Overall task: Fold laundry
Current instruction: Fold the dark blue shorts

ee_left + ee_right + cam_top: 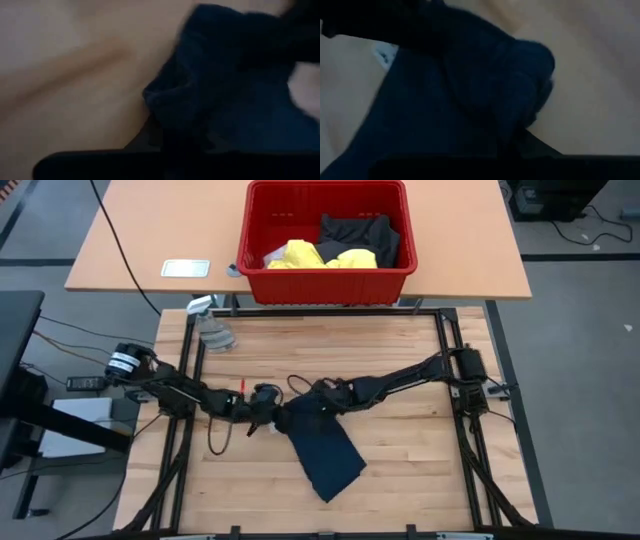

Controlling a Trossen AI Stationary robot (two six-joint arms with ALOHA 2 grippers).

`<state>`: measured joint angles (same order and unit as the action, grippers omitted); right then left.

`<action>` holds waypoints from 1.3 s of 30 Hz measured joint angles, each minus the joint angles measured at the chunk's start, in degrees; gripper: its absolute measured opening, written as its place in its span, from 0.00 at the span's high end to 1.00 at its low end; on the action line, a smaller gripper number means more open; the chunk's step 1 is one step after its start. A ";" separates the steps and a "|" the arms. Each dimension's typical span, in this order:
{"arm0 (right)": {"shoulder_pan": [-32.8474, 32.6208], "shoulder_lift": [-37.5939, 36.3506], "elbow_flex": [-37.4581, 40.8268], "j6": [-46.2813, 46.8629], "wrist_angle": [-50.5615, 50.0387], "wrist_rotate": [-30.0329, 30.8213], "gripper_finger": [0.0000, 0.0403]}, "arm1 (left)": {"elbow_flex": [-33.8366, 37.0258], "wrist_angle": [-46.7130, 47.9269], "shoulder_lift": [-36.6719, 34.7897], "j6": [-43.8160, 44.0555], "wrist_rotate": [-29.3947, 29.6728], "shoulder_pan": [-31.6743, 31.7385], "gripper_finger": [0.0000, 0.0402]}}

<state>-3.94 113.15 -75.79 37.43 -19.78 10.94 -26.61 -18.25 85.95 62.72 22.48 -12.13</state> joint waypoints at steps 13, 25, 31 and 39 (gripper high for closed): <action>6.29 -21.06 -0.04 -28.79 3.74 6.88 0.98 | -5.40 -6.72 -24.79 -46.26 0.95 4.70 0.94; -0.65 -22.06 5.32 -22.98 6.83 3.29 0.98 | -25.46 23.33 -17.73 -56.04 -9.60 -0.07 0.92; -14.12 -15.41 14.05 -4.04 15.09 2.78 0.98 | -25.49 23.85 -5.36 -45.24 -13.01 -9.99 0.91; -25.12 -8.19 15.60 14.25 21.43 9.10 0.98 | -25.49 20.75 4.33 -29.11 -12.48 -15.00 0.91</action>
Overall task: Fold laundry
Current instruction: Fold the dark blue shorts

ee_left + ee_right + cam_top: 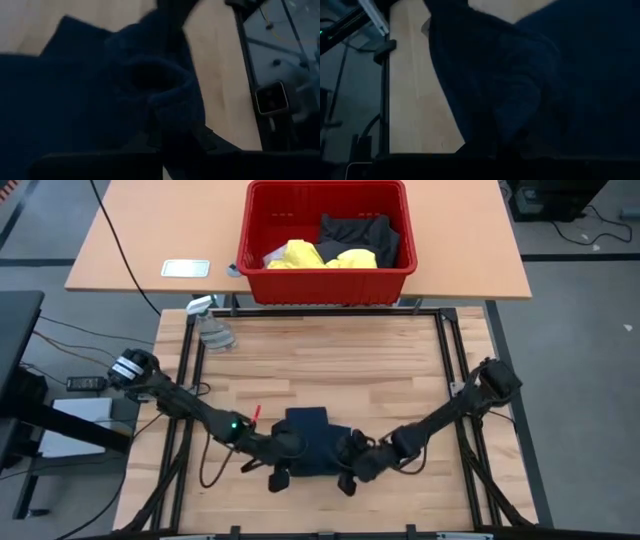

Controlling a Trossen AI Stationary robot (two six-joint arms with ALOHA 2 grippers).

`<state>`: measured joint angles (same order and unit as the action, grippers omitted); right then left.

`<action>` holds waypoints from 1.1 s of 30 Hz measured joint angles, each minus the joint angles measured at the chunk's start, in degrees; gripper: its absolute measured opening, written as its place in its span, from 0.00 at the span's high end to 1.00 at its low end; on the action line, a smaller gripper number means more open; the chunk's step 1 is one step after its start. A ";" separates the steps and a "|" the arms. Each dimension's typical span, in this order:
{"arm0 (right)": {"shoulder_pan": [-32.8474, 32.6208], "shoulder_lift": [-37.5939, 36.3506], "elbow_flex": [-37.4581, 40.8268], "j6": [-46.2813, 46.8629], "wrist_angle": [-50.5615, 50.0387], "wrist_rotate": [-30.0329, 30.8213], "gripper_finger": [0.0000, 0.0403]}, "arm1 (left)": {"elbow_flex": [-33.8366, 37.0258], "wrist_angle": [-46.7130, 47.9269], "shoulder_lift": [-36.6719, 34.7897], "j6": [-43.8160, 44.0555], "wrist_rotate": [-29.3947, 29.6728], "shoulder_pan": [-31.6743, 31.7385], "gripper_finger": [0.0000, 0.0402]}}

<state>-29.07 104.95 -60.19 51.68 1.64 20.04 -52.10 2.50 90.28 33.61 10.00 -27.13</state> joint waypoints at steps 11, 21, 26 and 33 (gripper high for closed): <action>9.45 -5.32 -0.21 -1.28 -4.01 2.99 0.97 | -0.09 3.40 -6.05 2.39 2.78 8.77 0.91; 11.96 -5.94 -0.18 1.24 -5.65 -6.53 0.69 | -0.07 4.60 -6.84 -9.65 -1.60 6.74 0.91; 10.21 -6.19 -0.19 2.68 -6.00 -10.83 0.56 | -0.07 4.55 -6.55 -19.77 -1.74 1.39 0.91; 5.40 -5.62 -0.18 3.75 -6.69 -18.90 0.53 | -0.04 4.91 -5.90 -20.89 -1.79 -3.51 0.88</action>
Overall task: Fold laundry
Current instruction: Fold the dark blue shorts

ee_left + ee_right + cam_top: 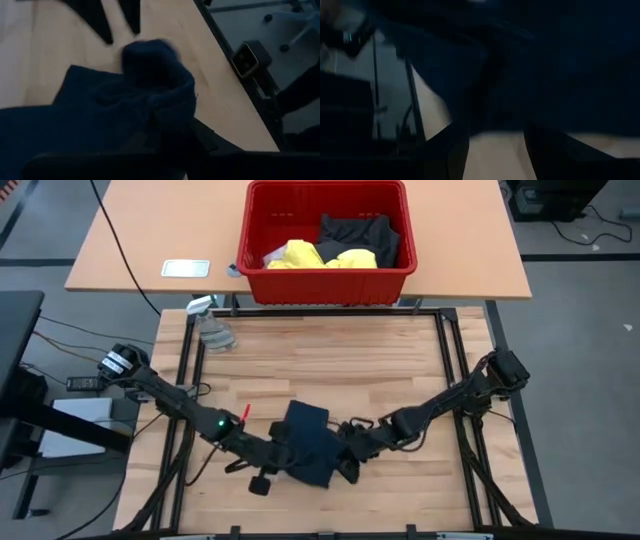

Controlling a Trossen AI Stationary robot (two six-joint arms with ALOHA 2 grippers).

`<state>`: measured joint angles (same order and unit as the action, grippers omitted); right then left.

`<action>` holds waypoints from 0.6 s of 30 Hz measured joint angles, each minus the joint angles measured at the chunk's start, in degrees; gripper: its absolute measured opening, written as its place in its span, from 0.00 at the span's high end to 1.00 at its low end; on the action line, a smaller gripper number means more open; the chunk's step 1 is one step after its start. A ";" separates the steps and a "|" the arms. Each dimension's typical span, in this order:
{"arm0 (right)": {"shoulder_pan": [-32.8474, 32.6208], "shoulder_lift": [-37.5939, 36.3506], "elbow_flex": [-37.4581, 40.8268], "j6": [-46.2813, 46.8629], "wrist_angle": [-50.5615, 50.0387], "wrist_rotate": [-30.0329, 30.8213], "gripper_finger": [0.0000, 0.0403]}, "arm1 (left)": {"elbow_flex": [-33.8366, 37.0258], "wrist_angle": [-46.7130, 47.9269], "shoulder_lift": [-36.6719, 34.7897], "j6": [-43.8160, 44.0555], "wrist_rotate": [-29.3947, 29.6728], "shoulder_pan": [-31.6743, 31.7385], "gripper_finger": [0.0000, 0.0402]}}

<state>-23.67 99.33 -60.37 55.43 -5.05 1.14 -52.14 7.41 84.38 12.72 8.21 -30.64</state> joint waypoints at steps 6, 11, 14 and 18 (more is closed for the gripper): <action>-2.69 2.79 0.06 2.63 -3.60 10.51 0.56 | 0.01 7.38 0.07 4.32 0.06 -3.84 0.71; 0.63 3.69 0.41 4.57 -4.33 13.91 0.58 | 0.02 19.34 0.07 9.30 0.61 -6.81 0.53; 2.74 3.69 0.49 4.85 -5.21 15.72 0.59 | 0.04 26.69 0.07 12.11 3.98 -8.03 0.45; 4.98 3.69 0.49 4.66 -5.49 15.29 0.60 | 0.06 28.02 -0.72 16.46 6.07 -7.92 0.36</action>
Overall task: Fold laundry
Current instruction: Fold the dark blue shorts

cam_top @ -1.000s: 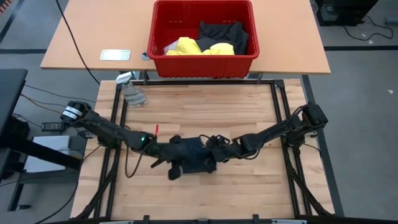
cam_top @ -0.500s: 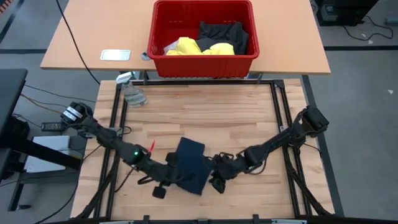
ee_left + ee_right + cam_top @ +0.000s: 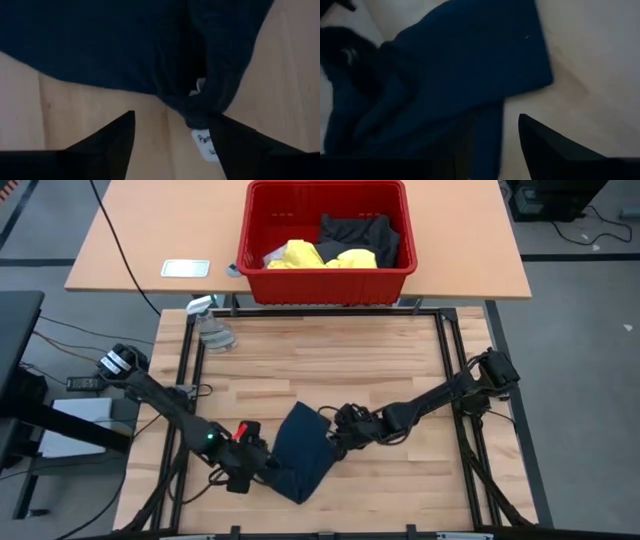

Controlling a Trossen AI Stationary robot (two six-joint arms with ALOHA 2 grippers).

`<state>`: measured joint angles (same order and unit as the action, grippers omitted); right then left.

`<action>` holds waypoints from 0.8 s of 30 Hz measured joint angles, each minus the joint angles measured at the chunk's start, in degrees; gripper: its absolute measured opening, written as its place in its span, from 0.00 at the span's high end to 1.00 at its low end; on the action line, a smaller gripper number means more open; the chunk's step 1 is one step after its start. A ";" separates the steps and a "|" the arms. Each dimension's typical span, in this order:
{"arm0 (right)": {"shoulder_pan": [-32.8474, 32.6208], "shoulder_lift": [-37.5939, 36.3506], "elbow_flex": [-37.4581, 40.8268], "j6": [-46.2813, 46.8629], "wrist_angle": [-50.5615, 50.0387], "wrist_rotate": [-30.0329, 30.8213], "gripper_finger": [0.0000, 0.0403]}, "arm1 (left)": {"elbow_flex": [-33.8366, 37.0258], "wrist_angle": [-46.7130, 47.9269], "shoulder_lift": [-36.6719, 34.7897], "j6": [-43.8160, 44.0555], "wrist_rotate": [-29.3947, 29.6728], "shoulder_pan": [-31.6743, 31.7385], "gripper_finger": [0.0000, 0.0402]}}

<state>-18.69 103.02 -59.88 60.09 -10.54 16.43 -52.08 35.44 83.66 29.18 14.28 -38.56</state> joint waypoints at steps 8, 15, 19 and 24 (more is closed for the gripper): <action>0.79 0.00 0.02 -3.44 -0.43 -2.73 0.62 | -3.61 -9.59 -3.20 4.27 6.65 0.19 0.35; 2.45 0.00 0.02 -4.53 -0.13 -3.88 0.62 | -3.61 -20.74 2.45 4.53 7.13 3.88 0.36; 2.55 0.00 0.02 -1.86 0.06 -4.11 0.62 | -3.58 -25.63 6.73 5.85 6.31 6.94 0.36; 0.89 0.00 0.02 1.75 -0.20 -4.09 0.62 | -3.58 -26.57 9.31 10.61 1.10 8.96 0.37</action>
<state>-17.81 103.02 -59.86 61.83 -10.74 12.34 -55.66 8.87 92.97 39.79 15.38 -29.60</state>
